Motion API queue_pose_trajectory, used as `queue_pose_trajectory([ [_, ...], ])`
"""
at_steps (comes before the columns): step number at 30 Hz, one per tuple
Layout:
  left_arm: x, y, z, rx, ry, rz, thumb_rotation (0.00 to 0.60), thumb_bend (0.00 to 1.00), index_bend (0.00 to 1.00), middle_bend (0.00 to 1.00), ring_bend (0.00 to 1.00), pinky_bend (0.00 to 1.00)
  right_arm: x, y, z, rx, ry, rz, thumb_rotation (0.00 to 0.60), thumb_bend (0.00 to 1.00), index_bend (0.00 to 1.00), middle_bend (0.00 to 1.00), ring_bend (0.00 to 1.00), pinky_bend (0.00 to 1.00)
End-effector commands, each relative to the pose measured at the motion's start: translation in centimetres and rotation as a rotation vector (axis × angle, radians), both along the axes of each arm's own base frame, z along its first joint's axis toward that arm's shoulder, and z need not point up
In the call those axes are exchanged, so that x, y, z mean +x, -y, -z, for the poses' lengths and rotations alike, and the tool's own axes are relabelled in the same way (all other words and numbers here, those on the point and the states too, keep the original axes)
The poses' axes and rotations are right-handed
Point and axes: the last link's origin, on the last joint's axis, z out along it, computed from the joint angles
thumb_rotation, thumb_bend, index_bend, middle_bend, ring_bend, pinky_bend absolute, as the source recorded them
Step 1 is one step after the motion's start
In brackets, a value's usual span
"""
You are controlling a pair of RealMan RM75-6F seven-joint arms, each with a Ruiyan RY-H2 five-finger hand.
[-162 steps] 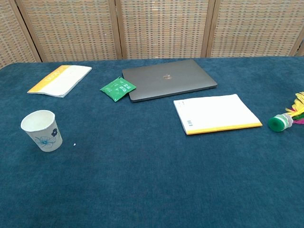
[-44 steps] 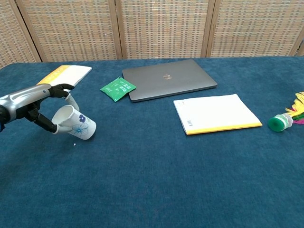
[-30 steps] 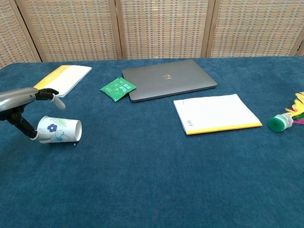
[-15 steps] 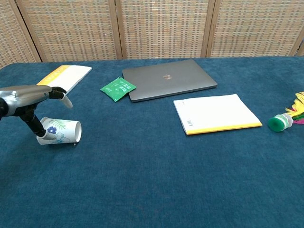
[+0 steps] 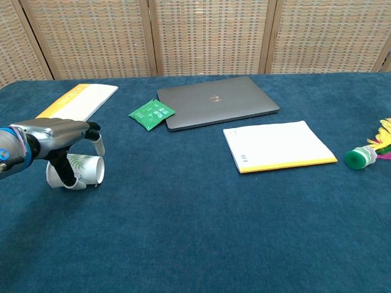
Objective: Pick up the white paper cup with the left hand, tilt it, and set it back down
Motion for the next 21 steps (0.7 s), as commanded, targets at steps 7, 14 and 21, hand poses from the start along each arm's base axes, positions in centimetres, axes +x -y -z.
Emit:
queue_pose_trajectory([
  [7, -0.2, 0.1, 0.3, 0.045, -0.002, 0.021, 0.600, 0.26, 0.44, 0.00, 0.00, 0.00, 0.1, 0.0, 0.0, -0.011, -0.008, -0.008, 0.600, 0.15, 0.00, 0.00, 0.00, 0.00],
  [14, -0.4, 0.3, -1.3, 0.128, 0.216, 0.043, 0.600, 0.26, 0.41, 0.00, 0.00, 0.00, 0.0, 0.1, 0.1, -0.011, -0.012, -0.007, 0.600, 0.15, 0.00, 0.00, 0.00, 0.00],
  [21, -1.6, 0.8, -1.3, 0.185, 0.624, -0.027, 0.600, 0.25, 0.47, 0.00, 0.00, 0.00, 0.0, 0.1, 0.6, 0.002, -0.023, -0.003, 0.600, 0.14, 0.00, 0.00, 0.00, 0.00],
])
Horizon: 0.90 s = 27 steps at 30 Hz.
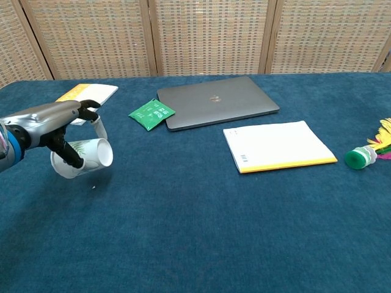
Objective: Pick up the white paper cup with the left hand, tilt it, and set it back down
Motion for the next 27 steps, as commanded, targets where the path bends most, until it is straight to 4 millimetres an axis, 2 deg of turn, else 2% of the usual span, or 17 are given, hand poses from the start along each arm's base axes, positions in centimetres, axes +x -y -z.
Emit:
queue_pose_trajectory([
  [1, -1.6, 0.3, -0.1, 0.019, 0.331, -0.051, 0.600, 0.25, 0.47, 0.00, 0.00, 0.00, 0.1, 0.0, 0.2, 0.004, -0.007, -0.004, 0.600, 0.14, 0.00, 0.00, 0.00, 0.00],
  [3, -2.3, 0.0, 0.0, 0.001, 0.404, -0.064, 0.600, 0.25, 0.47, 0.00, 0.00, 0.00, 0.2, 0.0, 0.3, 0.009, -0.012, -0.006, 0.600, 0.15, 0.00, 0.00, 0.00, 0.00],
  [8, -3.2, -0.3, 0.1, -0.010, 0.463, -0.060, 0.600, 0.24, 0.47, 0.00, 0.00, 0.00, 0.3, 0.0, 0.5, 0.014, -0.018, -0.003, 0.600, 0.15, 0.00, 0.00, 0.00, 0.00],
  [11, -4.4, -0.4, 0.4, -0.022, 0.510, -0.072, 0.600, 0.23, 0.47, 0.00, 0.00, 0.00, 0.2, 0.1, 0.5, 0.015, -0.015, -0.002, 0.600, 0.15, 0.00, 0.00, 0.00, 0.00],
  [20, -6.9, 0.2, 1.2, -0.085, 0.461, -0.033, 0.600, 0.23, 0.47, 0.00, 0.00, 0.00, 0.3, 0.0, 0.7, 0.021, -0.017, -0.005, 0.600, 0.15, 0.00, 0.00, 0.00, 0.00],
  [27, -9.0, 1.1, 0.3, -0.079, 0.418, -0.023, 0.600, 0.22, 0.46, 0.00, 0.00, 0.00, 0.3, 0.0, 0.7, 0.027, -0.018, -0.006, 0.600, 0.15, 0.00, 0.00, 0.00, 0.00],
])
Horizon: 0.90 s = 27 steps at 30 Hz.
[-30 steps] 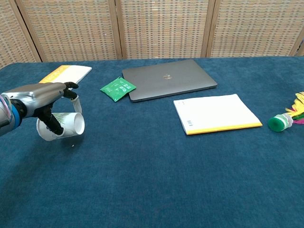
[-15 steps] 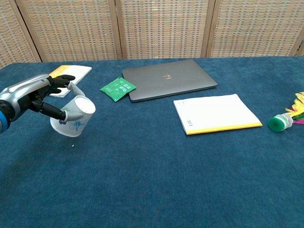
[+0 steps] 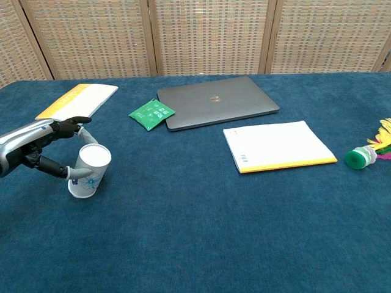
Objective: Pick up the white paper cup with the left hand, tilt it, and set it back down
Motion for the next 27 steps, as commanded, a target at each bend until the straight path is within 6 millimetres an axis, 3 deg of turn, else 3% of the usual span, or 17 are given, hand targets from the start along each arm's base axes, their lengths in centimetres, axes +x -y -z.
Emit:
queue_pose_trajectory([
  [1, -1.1, 0.4, -0.6, 0.008, -0.002, -0.007, 0.600, 0.22, 0.45, 0.00, 0.00, 0.00, 0.0, 0.0, 0.0, 0.001, 0.000, 0.000, 0.600, 0.15, 0.00, 0.00, 0.00, 0.00],
  [8, -2.7, 1.3, -1.9, 0.021, -0.006, -0.009, 0.600, 0.21, 0.25, 0.00, 0.00, 0.00, 0.2, -0.1, 0.1, 0.001, -0.001, -0.007, 0.600, 0.14, 0.00, 0.00, 0.00, 0.00],
  [15, -2.8, 1.7, -3.0, 0.068, 0.038, 0.011, 0.600, 0.21, 0.02, 0.00, 0.00, 0.00, 0.4, -0.2, 0.4, 0.010, -0.013, -0.016, 0.600, 0.15, 0.00, 0.00, 0.00, 0.00],
  [20, -2.5, 2.7, -5.2, 0.221, 0.036, 0.069, 0.596, 0.21, 0.00, 0.00, 0.00, 0.00, 0.4, -0.1, 0.5, 0.006, -0.021, -0.021, 0.600, 0.15, 0.00, 0.00, 0.00, 0.00],
  [27, -3.2, 5.6, -9.2, 0.397, -0.294, 0.134, 0.600, 0.21, 0.00, 0.00, 0.00, 0.00, 0.8, -0.2, 0.9, -0.012, -0.053, -0.037, 0.600, 0.14, 0.00, 0.00, 0.00, 0.00],
])
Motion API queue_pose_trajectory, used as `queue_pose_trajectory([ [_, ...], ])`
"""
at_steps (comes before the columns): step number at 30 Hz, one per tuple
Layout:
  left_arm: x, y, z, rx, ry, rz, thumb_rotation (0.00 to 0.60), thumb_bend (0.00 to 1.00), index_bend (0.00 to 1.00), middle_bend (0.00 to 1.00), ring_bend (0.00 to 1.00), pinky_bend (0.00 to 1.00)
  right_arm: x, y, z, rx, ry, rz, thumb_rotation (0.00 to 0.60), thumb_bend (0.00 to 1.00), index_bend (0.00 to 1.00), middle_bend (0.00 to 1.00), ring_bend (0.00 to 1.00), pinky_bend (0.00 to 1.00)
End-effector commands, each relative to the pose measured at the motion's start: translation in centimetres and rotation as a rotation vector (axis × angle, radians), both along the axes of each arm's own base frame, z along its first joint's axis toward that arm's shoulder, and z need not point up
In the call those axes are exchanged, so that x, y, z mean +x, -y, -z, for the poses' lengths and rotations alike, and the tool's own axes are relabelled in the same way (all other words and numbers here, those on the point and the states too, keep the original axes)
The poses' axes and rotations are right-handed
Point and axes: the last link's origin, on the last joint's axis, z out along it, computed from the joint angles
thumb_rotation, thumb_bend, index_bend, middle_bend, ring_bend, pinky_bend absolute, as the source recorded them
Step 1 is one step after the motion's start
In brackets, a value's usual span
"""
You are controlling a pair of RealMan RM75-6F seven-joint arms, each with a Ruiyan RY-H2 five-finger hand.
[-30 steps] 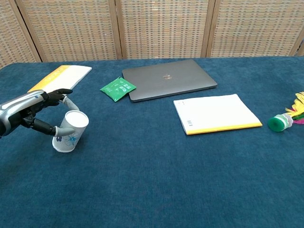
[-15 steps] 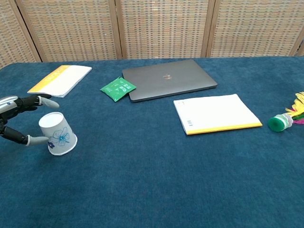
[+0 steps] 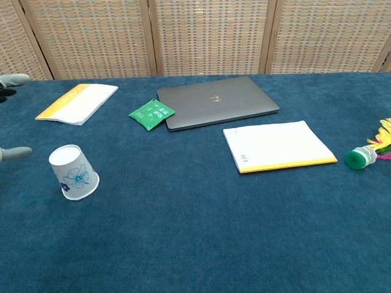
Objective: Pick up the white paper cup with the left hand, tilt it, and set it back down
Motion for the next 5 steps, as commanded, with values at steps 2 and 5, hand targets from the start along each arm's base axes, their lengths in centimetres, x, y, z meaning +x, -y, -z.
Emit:
queue_pose_trajectory([
  [2, -0.6, 3.1, -3.6, 0.140, -0.302, -0.016, 0.600, 0.22, 0.00, 0.00, 0.00, 0.00, 0.3, -0.1, 0.3, -0.001, -0.005, -0.012, 0.600, 0.14, 0.00, 0.00, 0.00, 0.00],
  [5, -0.9, 4.4, -4.6, 0.159, -0.397, -0.057, 0.600, 0.23, 0.00, 0.00, 0.00, 0.00, 0.4, -0.2, 0.4, 0.004, -0.011, -0.013, 0.600, 0.14, 0.00, 0.00, 0.00, 0.00],
])
